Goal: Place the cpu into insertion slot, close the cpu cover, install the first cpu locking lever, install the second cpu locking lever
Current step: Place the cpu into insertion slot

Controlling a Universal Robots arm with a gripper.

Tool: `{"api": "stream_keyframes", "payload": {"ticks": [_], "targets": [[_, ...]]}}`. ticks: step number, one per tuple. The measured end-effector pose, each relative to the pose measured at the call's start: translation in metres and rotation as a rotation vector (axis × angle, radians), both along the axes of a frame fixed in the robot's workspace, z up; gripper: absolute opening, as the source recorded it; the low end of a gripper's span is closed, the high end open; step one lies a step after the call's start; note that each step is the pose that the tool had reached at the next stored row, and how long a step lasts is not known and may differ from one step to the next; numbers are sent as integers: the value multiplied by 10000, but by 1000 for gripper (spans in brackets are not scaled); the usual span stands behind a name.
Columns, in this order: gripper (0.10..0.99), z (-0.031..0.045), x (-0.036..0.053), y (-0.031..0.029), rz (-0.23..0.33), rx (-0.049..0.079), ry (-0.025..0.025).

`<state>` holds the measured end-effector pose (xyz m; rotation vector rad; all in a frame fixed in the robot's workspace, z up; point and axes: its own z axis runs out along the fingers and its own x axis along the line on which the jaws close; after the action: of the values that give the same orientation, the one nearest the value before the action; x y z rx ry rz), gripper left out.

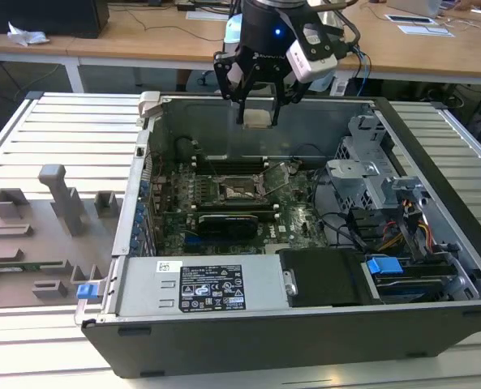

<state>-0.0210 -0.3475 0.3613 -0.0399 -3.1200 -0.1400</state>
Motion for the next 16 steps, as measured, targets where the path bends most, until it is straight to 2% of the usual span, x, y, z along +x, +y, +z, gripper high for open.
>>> {"api": "stream_keyframes", "payload": {"ticks": [16], "targets": [[541,-127,0,0,0,0,0]]}}
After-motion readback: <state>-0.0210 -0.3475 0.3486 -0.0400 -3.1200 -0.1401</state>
